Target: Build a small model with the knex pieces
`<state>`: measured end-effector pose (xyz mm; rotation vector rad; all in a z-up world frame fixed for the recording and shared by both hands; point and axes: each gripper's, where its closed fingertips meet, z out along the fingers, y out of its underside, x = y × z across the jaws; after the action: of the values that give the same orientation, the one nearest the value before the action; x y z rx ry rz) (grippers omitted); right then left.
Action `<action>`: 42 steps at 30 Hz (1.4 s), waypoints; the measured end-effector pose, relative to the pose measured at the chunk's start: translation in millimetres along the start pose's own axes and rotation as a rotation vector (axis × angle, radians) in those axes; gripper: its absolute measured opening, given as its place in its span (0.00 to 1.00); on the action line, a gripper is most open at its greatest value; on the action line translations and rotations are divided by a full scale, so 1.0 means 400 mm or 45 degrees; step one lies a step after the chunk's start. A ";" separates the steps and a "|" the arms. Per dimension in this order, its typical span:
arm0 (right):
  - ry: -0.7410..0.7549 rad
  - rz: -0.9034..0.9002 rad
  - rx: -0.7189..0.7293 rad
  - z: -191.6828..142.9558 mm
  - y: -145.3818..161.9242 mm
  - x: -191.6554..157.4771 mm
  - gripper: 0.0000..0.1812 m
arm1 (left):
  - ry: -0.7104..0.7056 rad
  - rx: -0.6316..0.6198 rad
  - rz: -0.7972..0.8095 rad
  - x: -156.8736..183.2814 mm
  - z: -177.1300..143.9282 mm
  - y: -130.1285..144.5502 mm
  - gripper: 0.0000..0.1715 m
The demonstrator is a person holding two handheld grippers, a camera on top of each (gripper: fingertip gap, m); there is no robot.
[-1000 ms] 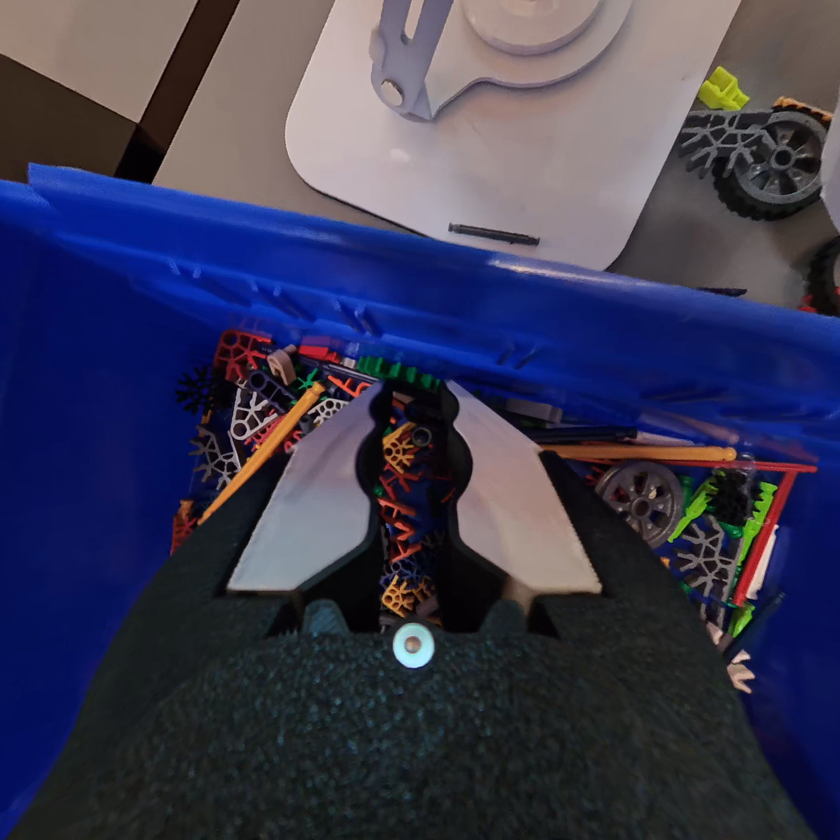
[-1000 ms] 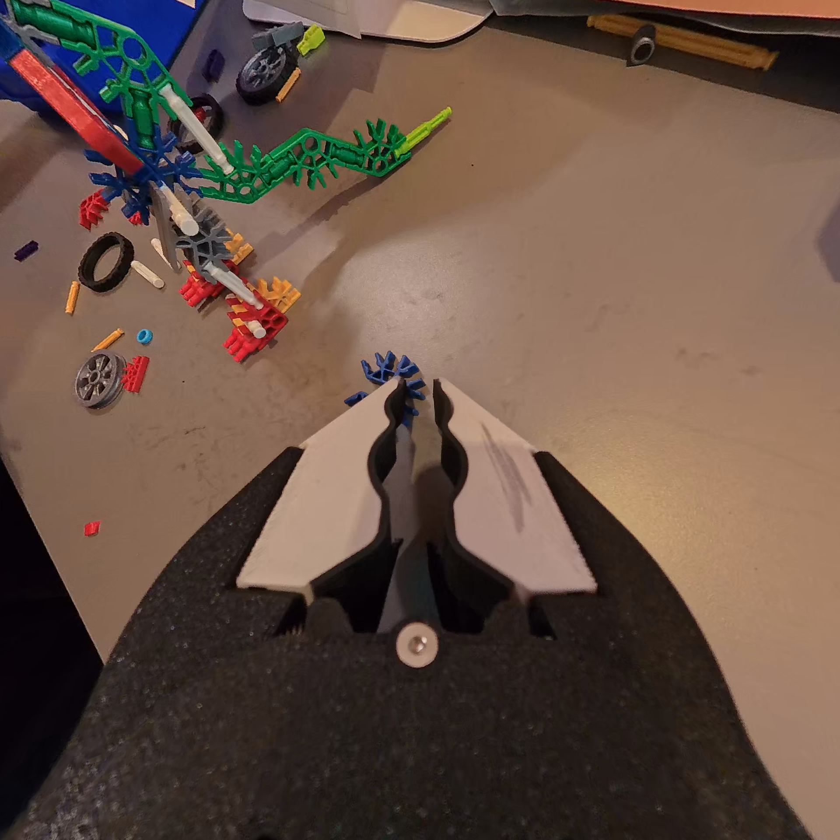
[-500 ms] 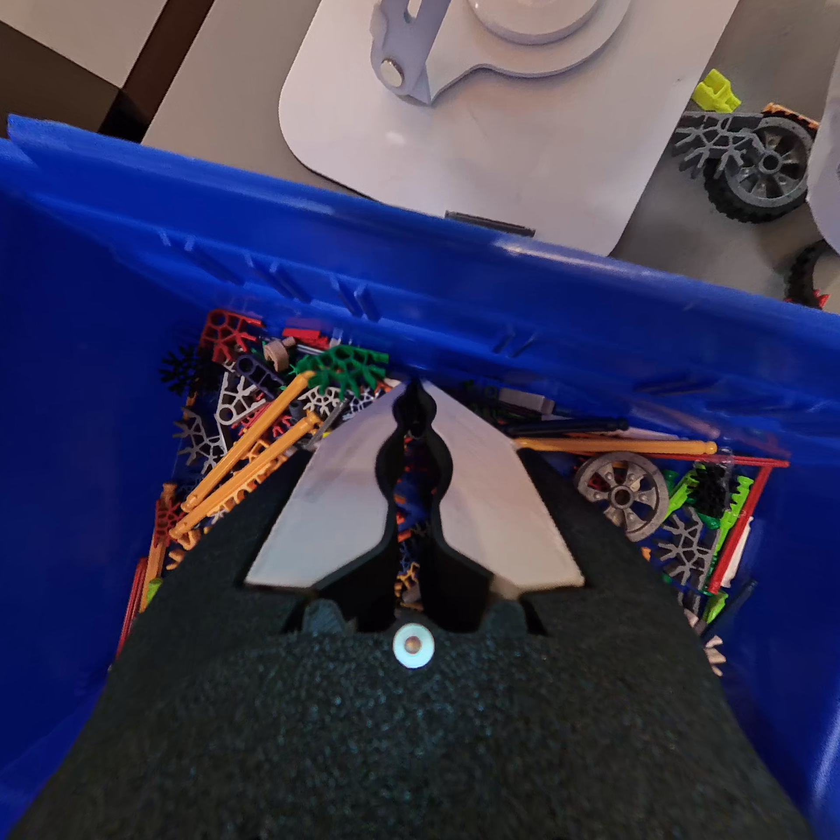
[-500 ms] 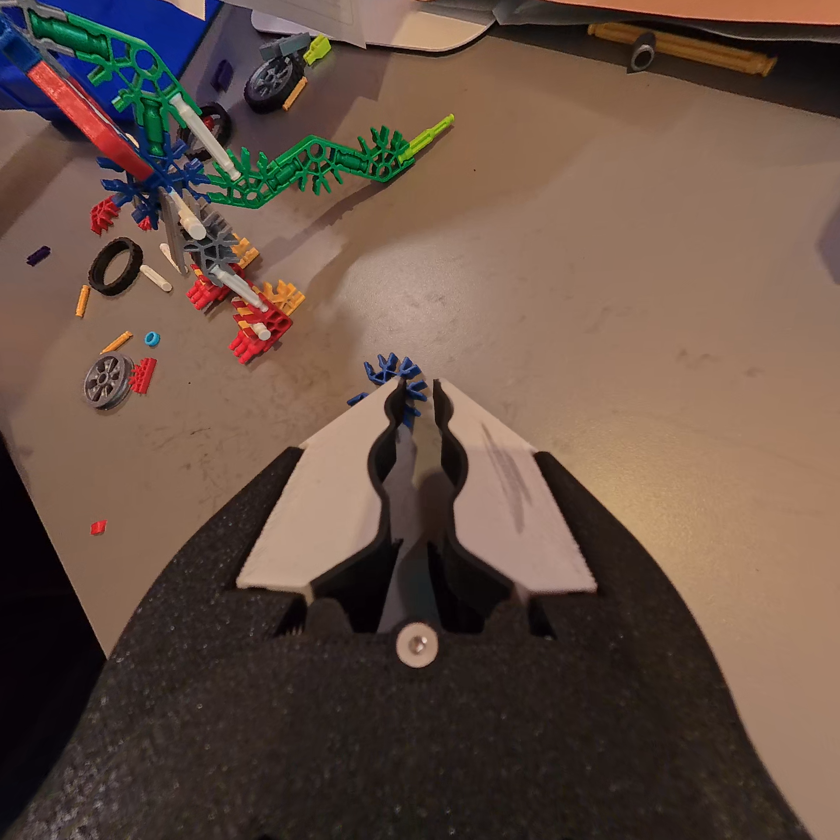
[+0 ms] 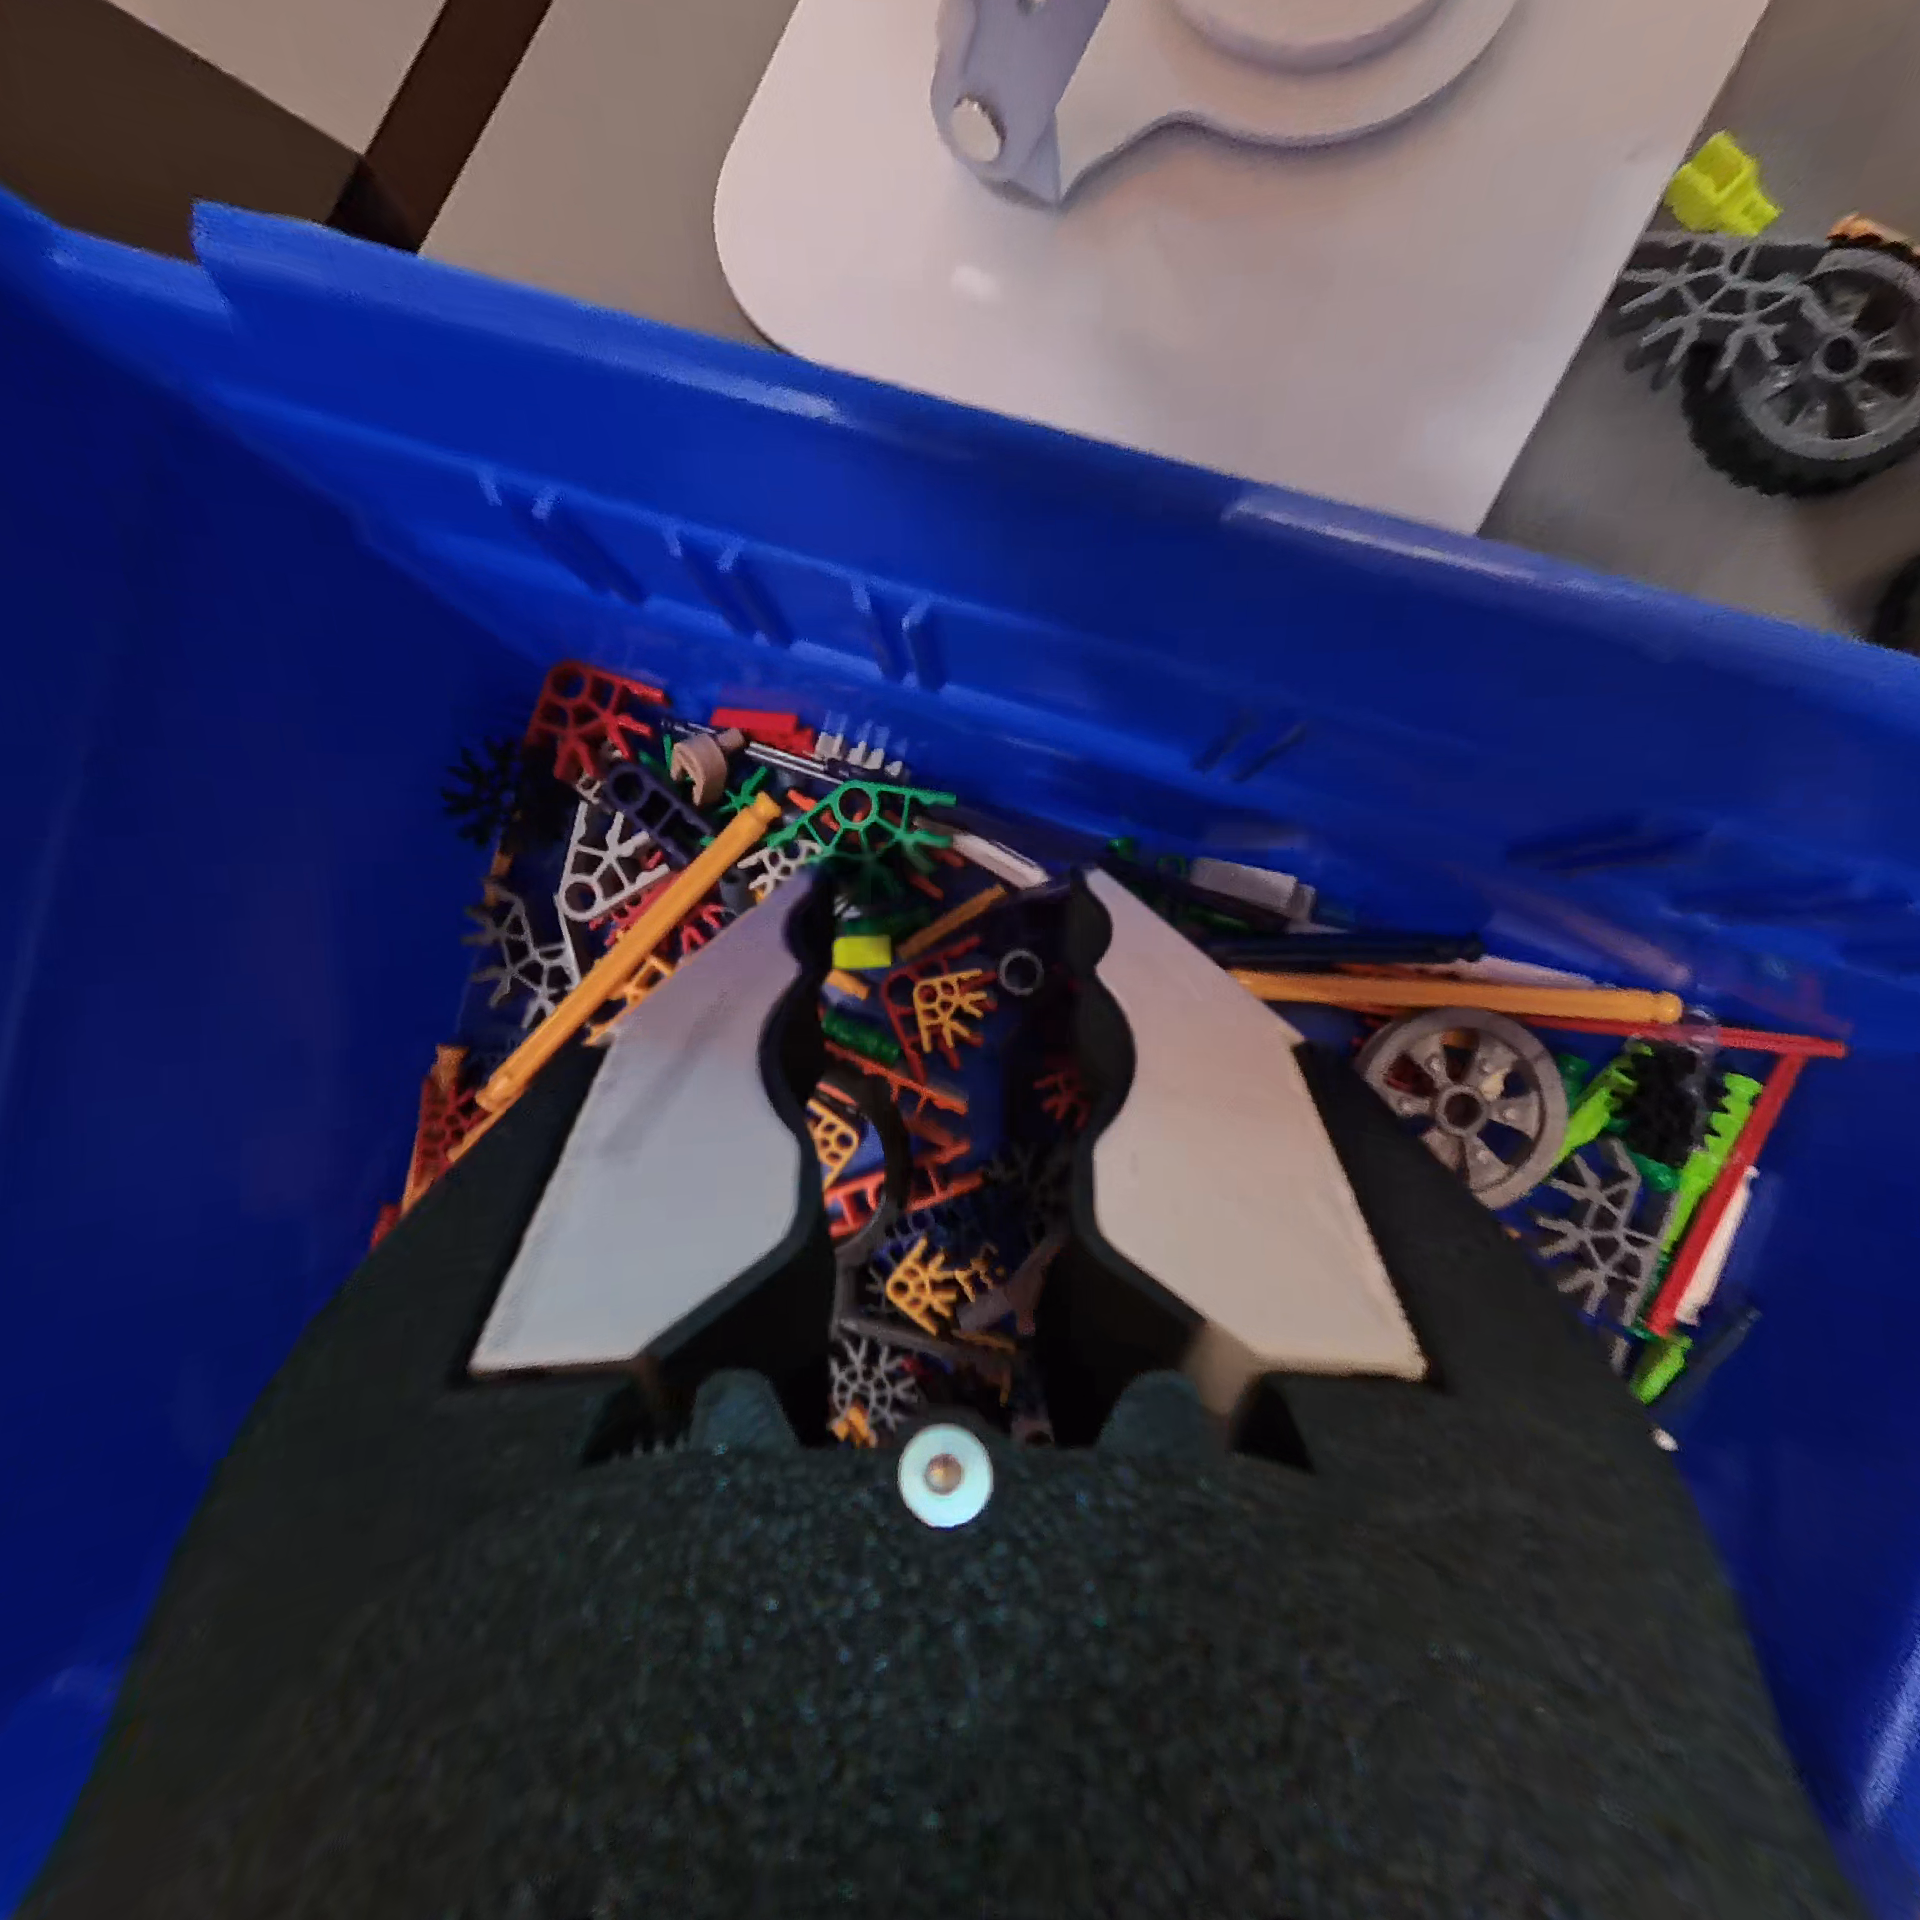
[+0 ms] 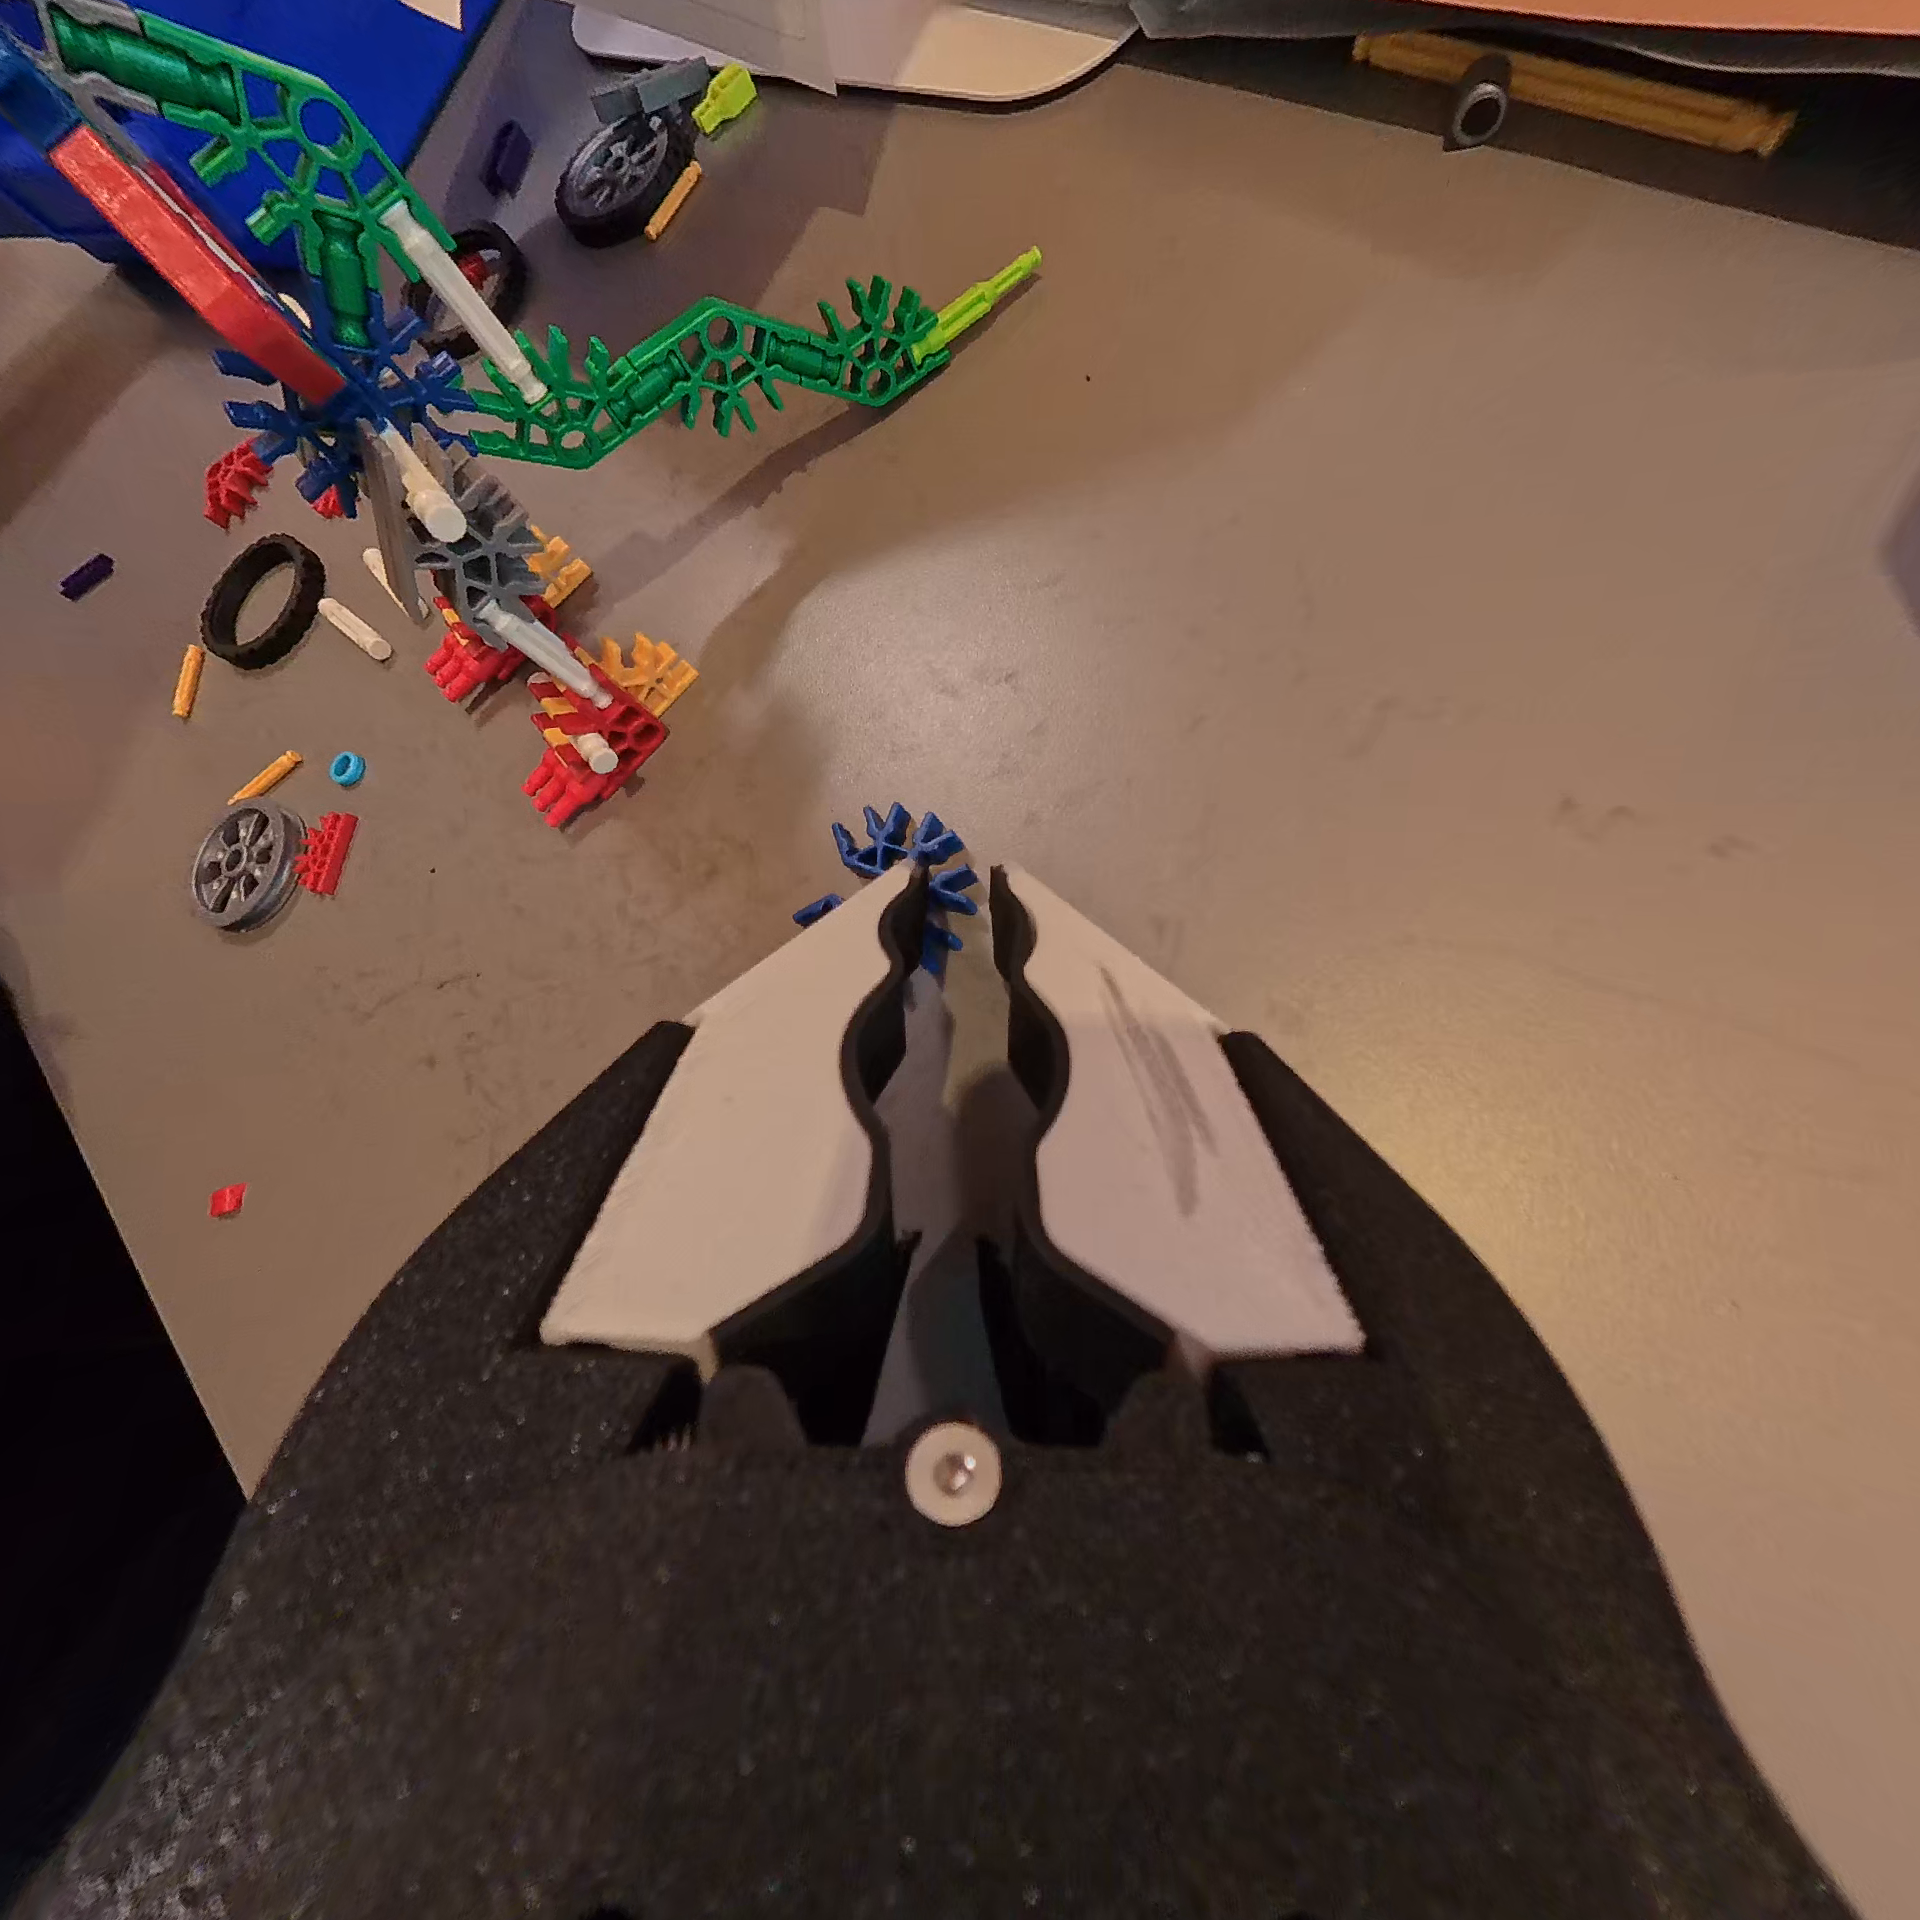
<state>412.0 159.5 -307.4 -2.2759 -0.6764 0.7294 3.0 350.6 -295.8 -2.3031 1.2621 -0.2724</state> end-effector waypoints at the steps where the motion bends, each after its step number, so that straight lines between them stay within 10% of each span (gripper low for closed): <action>1: 0.001 -0.001 -0.002 0.000 0.000 0.000 0.07 | -0.013 0.007 0.009 -0.004 0.009 -0.004 0.26; 30: -0.001 -0.002 0.040 -0.007 -0.008 -0.001 0.07 | -0.033 0.003 -0.033 0.015 -0.023 0.026 0.03; 42: -0.021 -0.005 0.047 -0.009 -0.009 -0.005 0.07 | -0.036 -0.058 -0.099 0.027 -0.034 0.037 0.20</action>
<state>411.9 158.9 -301.9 -2.2372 -0.6693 0.7535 -7.2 330.4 -292.2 -2.3897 1.1781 -0.2393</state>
